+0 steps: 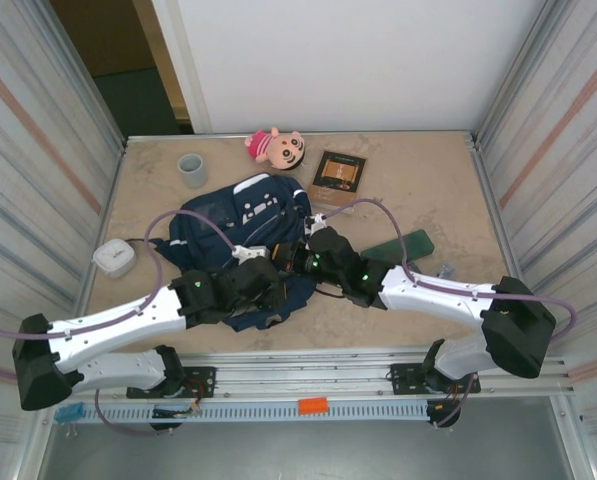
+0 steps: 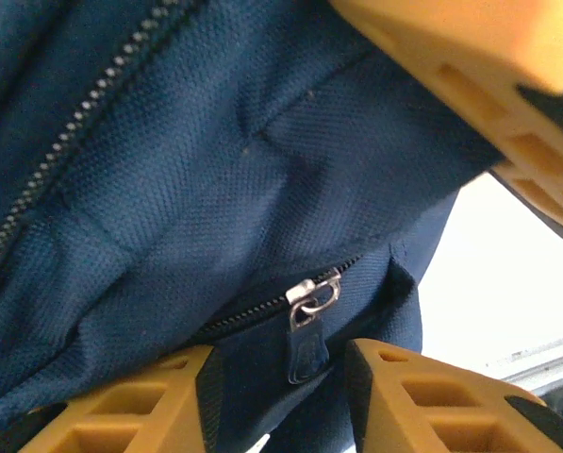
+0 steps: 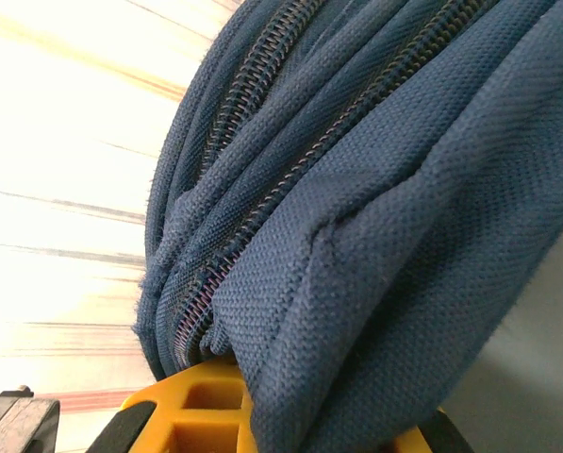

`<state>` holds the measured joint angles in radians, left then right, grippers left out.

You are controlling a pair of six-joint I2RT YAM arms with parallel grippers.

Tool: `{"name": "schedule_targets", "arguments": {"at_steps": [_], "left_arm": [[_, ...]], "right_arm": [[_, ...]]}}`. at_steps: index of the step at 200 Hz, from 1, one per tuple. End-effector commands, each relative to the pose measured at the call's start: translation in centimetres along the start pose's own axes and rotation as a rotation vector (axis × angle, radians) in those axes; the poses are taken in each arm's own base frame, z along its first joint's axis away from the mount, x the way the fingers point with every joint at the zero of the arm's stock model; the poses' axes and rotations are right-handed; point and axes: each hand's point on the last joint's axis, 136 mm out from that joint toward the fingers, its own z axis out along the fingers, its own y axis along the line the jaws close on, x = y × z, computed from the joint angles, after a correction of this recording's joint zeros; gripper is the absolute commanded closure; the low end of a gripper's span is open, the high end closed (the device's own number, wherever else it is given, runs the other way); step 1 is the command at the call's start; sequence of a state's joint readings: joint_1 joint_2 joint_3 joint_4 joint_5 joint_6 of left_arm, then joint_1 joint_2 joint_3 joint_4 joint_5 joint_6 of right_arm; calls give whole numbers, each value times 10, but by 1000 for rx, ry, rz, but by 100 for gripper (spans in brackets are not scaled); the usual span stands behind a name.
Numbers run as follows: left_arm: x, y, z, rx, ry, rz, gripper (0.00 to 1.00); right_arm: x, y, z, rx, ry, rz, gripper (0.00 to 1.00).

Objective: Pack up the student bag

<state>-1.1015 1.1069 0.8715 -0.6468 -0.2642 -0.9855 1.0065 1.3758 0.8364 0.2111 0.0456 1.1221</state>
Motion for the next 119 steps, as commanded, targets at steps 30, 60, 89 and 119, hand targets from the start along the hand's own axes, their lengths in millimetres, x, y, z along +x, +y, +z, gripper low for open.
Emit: {"name": "schedule_targets", "arguments": {"at_steps": [30,60,89,119], "left_arm": [[-14,5,5,-80,-70,-67,70],[-12,14,3,-109,-73,-61,94],[-8,27,-4,-122,-74,-58,100],[-3,44,-11,-131,-74,-68,100]], "right_arm": [[-20,55,-14,-130,-68,-40,100],[-22,47,-18,-91,-71,-68,100],[-26,34,-26,-52,-72,-79,100],[-28,23,-30,-12,-52,-105,100]]}}
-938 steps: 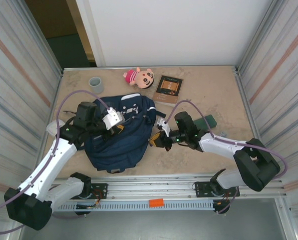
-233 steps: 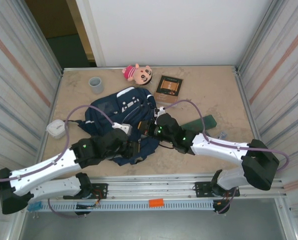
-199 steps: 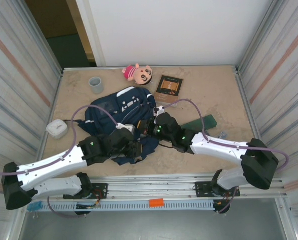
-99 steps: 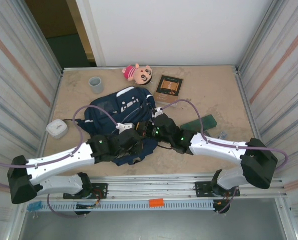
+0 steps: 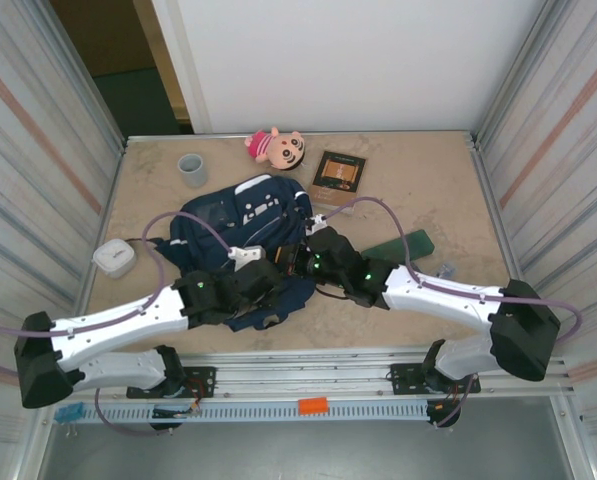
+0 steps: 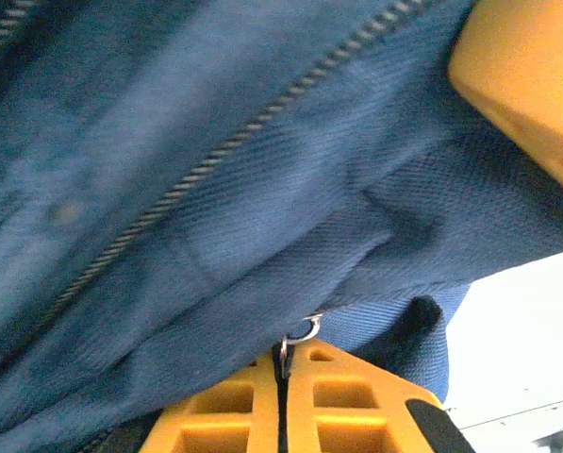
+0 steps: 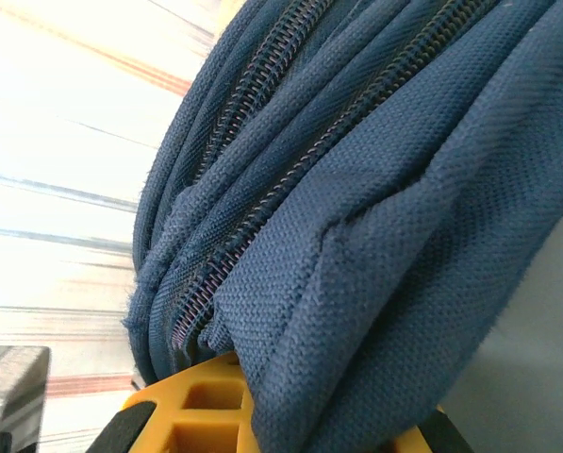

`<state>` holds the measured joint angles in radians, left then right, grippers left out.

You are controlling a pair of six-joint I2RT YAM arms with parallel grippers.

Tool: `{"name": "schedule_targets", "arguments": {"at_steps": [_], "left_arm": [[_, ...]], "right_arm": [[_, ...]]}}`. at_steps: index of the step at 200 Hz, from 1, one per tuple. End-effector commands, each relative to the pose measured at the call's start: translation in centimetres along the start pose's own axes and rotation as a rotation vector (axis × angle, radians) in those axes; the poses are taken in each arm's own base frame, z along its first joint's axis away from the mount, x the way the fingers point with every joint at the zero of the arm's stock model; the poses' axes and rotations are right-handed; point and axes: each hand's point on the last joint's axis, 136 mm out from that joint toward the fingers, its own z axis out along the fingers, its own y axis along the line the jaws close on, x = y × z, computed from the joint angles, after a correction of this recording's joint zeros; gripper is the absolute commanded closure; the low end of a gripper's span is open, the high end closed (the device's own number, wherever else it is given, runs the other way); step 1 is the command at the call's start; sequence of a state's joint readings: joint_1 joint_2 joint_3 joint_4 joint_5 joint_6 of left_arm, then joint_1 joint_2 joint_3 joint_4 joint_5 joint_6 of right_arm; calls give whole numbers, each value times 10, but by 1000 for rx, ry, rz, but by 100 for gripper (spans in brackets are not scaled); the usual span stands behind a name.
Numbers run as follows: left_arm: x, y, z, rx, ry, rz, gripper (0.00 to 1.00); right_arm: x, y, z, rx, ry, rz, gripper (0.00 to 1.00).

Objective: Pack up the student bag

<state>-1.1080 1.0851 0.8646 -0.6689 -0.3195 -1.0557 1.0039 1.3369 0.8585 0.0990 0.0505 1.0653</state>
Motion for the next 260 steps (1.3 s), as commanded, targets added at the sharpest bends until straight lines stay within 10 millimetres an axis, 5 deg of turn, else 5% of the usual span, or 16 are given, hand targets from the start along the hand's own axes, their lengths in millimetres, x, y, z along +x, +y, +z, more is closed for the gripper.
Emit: {"name": "schedule_targets", "arguments": {"at_steps": [1,137,155,183,201,260], "left_arm": [[-1,36,-6,-99,-36,-4,100],[1,95,-35,-151,-72,41,100],[0,82,-32,-70,-80,75,100],[-6,31,-30,191,-120,120,100],[-8,12,-28,278,-129,122,100],[-14,-14,-27,396,-133,36,100]], "right_arm": [[-28,24,-20,-56,-69,-47,100],[-57,9,-28,-55,27,-105,100],[-58,8,-27,-60,31,-82,100],[-39,6,-17,-110,58,37,69],[-25,3,-10,-131,53,114,58],[4,3,8,-97,82,149,56]]}}
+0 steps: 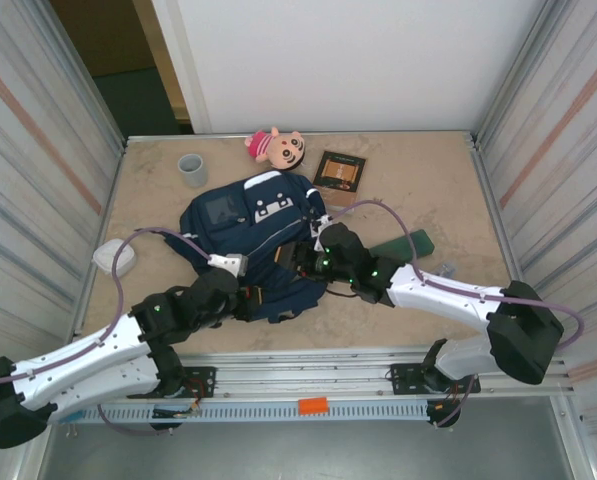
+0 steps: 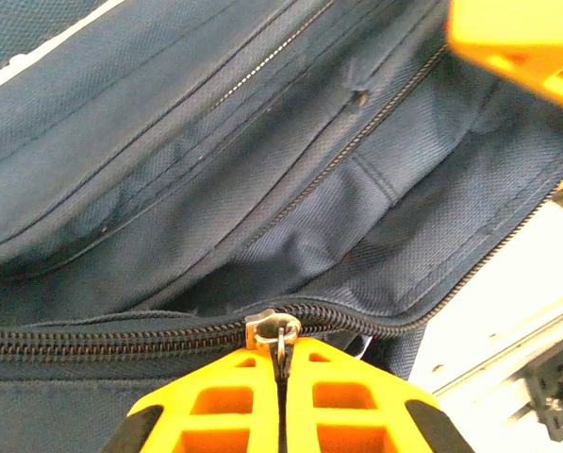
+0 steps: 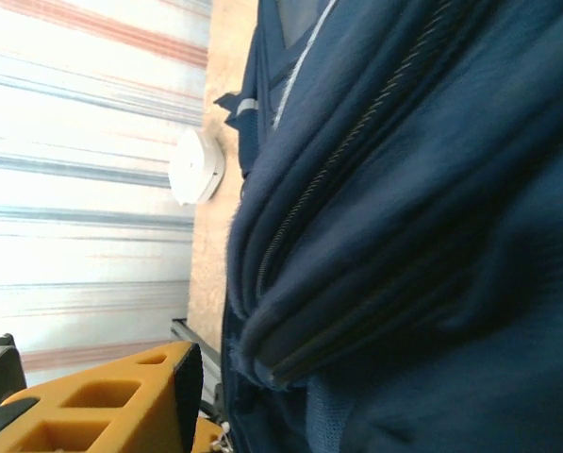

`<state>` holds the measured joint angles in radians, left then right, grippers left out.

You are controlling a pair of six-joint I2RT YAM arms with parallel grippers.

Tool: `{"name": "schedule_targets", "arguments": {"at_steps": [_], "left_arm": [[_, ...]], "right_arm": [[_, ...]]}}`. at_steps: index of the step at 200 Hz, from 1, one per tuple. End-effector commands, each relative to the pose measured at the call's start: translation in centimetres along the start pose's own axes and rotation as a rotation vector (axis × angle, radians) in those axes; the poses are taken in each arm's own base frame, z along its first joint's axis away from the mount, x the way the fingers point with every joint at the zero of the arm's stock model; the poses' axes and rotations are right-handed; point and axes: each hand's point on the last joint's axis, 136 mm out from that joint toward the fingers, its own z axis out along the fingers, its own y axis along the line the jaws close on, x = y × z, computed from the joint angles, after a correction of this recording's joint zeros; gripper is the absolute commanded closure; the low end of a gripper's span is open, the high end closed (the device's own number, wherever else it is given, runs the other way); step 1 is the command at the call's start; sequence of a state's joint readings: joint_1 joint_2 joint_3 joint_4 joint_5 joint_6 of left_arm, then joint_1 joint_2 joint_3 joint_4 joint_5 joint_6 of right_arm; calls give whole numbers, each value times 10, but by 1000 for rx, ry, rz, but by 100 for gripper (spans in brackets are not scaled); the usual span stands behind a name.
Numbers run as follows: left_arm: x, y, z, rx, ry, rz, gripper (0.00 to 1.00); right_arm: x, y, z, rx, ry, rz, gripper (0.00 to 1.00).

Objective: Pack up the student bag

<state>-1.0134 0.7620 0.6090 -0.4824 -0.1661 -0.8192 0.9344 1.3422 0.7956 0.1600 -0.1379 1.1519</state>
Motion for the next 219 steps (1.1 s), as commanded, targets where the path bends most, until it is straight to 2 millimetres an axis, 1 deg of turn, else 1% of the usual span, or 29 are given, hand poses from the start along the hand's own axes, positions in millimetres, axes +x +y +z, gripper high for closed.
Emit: {"name": "schedule_targets", "arguments": {"at_steps": [1,13,16,27,40,52,63,71,87,102,114,123,135,147,158,188,201,219], "left_arm": [[-23,-31,-5,154,-87,-68,100],[-21,-30,-6,168,-79,-91,100],[-20,-28,-7,166,-75,-95,100],[-14,-19,-7,147,-47,-115,100],[-5,-9,-6,139,-9,-164,100],[1,-4,-5,161,20,-240,100],[3,-4,-3,207,33,-325,100],[2,-6,-2,246,34,-384,100],[-1,-10,-1,299,21,-459,100],[-7,-15,-1,323,8,-479,100],[-10,-19,0,337,7,-487,100],[-12,-23,1,355,15,-495,100],[-13,-30,2,388,25,-508,100],[-12,-33,1,392,47,-480,100],[-9,-31,-2,352,66,-410,100],[1,-5,-17,135,135,-104,100],[4,4,-18,71,164,-30,100],[8,12,-14,18,193,18,100]], "right_arm": [[-6,17,4,-48,-32,27,57],[-9,12,4,-29,-33,22,68],[-10,11,4,-23,-33,-11,71],[-15,8,2,-6,-27,-51,81],[-23,4,-2,19,-18,-93,90],[-29,6,-6,36,-7,-165,95],[-32,8,-9,55,-3,-238,97],[-29,14,-8,40,14,-292,97],[-17,27,-5,-15,58,-374,97],[-3,34,0,-48,91,-424,97],[3,33,5,-41,100,-448,97],[4,31,7,-29,97,-451,98],[3,22,10,-7,95,-446,98],[-2,16,8,7,87,-439,99],[-9,10,5,13,85,-425,99],[-33,3,-13,9,79,-381,99],[-45,2,-21,1,75,-356,100],[-59,8,-34,-42,66,-329,100]]}}
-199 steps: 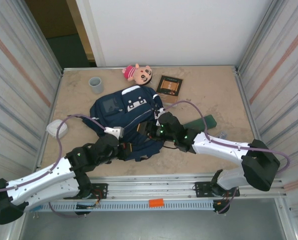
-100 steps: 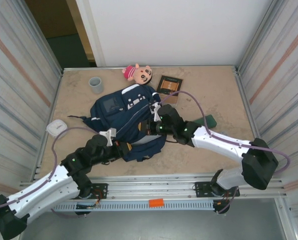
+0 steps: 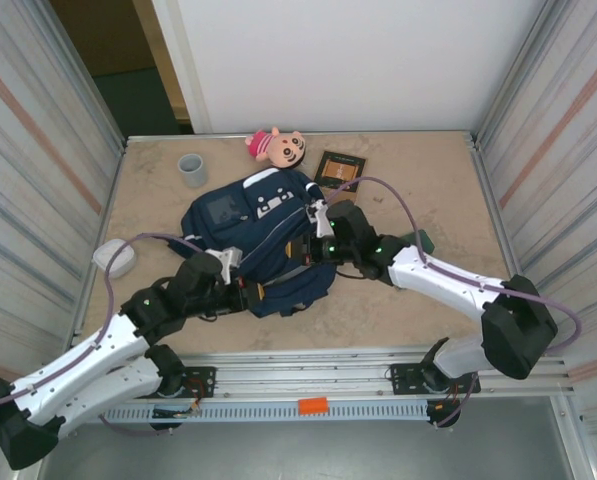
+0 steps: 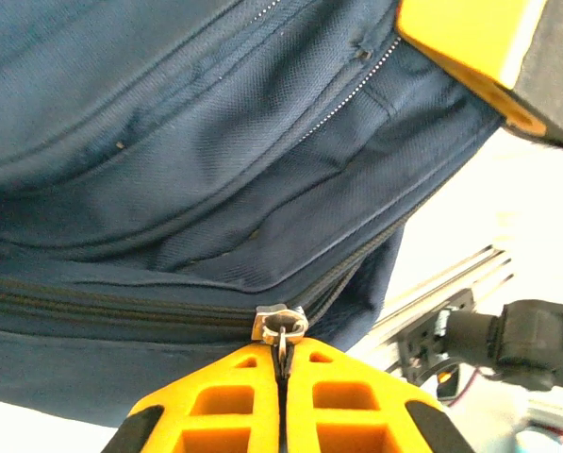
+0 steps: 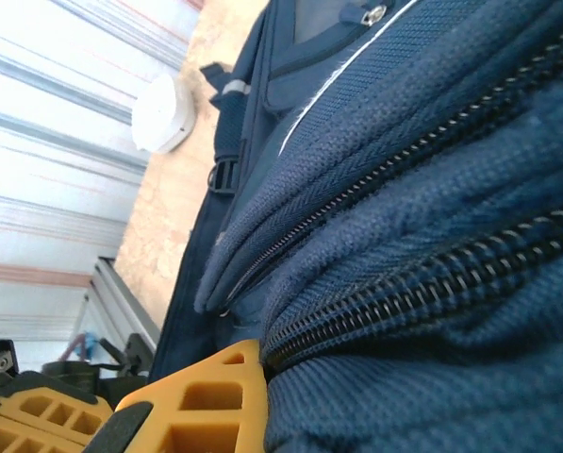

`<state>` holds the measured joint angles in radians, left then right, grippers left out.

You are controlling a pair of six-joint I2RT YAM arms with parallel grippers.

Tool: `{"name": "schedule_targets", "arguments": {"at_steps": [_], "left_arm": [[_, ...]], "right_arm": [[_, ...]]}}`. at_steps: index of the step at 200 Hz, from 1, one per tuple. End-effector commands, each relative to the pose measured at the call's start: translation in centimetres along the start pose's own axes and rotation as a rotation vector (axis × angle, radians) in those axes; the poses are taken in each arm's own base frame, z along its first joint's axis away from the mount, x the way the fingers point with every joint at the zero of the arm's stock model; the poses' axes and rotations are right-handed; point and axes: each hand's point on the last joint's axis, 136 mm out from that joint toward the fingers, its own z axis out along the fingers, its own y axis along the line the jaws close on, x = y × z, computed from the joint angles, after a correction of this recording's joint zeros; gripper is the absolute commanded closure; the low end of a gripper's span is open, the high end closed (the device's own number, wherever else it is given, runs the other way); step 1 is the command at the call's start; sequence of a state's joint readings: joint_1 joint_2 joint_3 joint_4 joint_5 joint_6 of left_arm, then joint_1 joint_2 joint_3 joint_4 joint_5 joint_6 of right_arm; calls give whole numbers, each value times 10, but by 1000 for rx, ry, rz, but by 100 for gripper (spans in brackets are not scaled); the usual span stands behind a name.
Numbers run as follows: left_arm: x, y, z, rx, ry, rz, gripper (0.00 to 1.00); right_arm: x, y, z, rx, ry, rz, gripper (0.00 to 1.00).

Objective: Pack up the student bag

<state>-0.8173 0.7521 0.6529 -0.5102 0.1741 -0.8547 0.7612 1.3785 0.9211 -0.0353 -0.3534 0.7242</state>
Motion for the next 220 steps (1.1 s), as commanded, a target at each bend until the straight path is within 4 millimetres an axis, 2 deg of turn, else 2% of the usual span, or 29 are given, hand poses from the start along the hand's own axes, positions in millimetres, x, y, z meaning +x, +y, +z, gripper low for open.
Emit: {"name": "schedule_targets", "arguments": {"at_steps": [1,40,73,117,145,175,196,204,220], "left_arm": [[10,27,-5,-148,73,169,100],[-3,50,-3,-288,23,187,100],[-23,76,-9,-432,-80,187,100],[-52,126,-20,-561,-210,56,100],[-72,147,-26,-608,-281,36,100],[-94,160,-26,-670,-325,45,100],[-105,159,-22,-682,-333,59,100],[-108,156,-20,-666,-329,64,97],[-112,146,-16,-619,-323,78,83]], "right_arm": [[-28,9,-29,-63,-48,-12,100],[-56,26,-62,-164,-65,7,100],[-63,39,-79,-212,-52,7,100],[-72,77,-109,-331,-39,-58,100],[-79,95,-126,-399,-15,-88,100],[-80,107,-132,-436,18,-112,100],[-79,108,-130,-444,28,-111,100],[-79,108,-128,-443,29,-111,100],[-79,106,-123,-440,40,-101,100]]}}
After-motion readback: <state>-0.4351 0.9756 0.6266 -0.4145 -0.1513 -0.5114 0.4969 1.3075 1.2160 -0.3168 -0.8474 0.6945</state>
